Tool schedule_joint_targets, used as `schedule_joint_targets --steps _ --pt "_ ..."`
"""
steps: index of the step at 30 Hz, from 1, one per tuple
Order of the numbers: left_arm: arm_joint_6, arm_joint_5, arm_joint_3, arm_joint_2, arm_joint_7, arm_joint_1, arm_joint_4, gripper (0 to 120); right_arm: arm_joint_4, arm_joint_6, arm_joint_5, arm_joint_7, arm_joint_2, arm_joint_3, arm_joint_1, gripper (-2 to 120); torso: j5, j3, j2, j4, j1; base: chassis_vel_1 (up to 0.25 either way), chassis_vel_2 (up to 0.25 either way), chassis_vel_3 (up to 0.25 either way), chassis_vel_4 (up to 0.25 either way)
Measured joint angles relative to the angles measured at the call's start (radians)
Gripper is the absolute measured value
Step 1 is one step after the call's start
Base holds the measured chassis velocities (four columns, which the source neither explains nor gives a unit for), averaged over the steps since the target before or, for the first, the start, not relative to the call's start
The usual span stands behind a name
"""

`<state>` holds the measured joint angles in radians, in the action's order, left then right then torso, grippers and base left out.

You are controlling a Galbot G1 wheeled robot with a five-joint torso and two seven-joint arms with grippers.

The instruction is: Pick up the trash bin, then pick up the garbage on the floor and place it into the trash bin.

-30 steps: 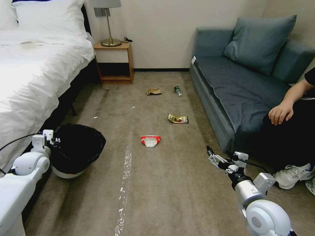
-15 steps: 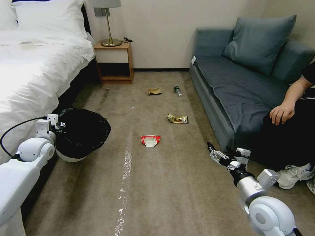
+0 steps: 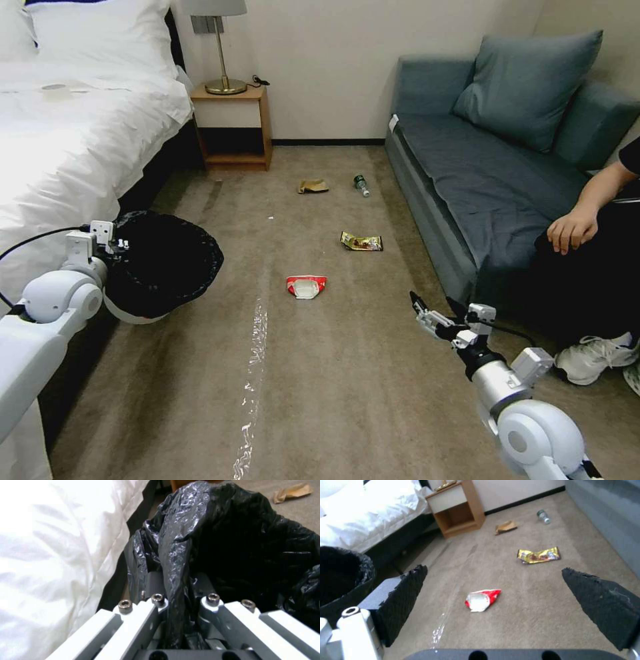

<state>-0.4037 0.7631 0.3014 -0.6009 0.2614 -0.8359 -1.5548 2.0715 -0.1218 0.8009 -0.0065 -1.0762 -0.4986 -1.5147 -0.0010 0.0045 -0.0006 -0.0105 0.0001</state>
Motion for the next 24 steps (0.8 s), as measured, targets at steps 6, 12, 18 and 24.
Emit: schedule_joint_targets --steps 6,12,18,24 --pt "0.000 -0.002 0.031 0.014 -0.003 -0.034 -0.009 5 -0.010 0.001 -0.019 -0.021 -0.002 0.023 0.007 100 0.0000 0.000 0.000 0.0003 0.000 0.000 0.000 0.000 0.000" --pt "0.008 -0.005 0.043 0.019 -0.006 -0.045 -0.012 5 -0.011 0.001 -0.032 -0.031 0.004 0.033 0.008 100 -0.0001 0.000 0.000 0.0000 0.000 0.000 0.000 0.000 0.000" --pt "0.017 -0.006 0.045 0.020 -0.008 -0.048 -0.011 5 -0.013 0.001 -0.035 -0.037 0.004 0.039 0.013 100 -0.0001 0.000 0.000 0.0001 0.000 0.000 0.000 0.000 0.000" --pt "0.021 -0.008 0.045 0.024 -0.013 -0.044 -0.006 5 -0.022 0.003 -0.035 -0.046 0.003 0.041 0.016 100 0.0000 0.000 0.000 0.0002 0.000 0.000 0.000 0.000 0.000"
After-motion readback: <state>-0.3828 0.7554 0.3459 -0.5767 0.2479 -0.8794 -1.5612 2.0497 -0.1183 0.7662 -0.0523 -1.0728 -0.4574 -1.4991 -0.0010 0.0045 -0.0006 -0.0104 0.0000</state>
